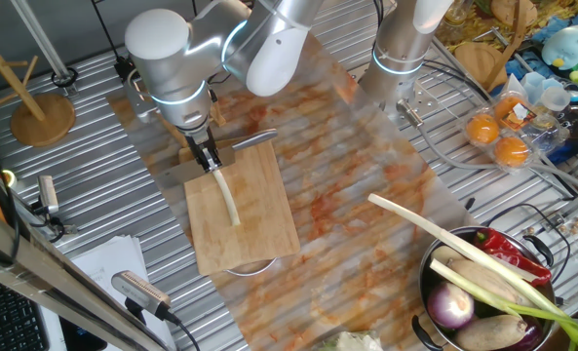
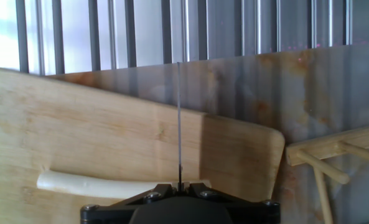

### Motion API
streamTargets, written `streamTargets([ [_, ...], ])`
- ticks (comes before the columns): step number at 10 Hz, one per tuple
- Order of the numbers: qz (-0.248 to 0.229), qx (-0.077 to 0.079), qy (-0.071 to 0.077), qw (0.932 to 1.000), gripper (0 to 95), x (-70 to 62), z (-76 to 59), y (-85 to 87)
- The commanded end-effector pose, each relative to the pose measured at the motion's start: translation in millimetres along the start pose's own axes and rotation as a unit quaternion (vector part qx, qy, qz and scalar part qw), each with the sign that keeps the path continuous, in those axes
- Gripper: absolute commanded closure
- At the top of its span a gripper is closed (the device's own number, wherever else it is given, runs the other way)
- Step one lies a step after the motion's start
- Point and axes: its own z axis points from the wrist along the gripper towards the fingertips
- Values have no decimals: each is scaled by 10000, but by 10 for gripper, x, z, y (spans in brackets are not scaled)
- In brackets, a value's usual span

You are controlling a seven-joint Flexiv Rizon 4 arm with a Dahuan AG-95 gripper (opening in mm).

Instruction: Chop the scallions

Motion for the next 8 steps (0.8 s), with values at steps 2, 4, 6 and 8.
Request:
streamTargets([
  [2, -13, 10, 25, 10000, 950, 22, 17, 4],
  [4, -48, 8, 19, 10000, 950, 69, 60, -23],
  [6, -39, 6, 18, 10000, 950, 85, 67, -28],
  [8, -46, 15, -4, 10000, 950, 95, 84, -42],
])
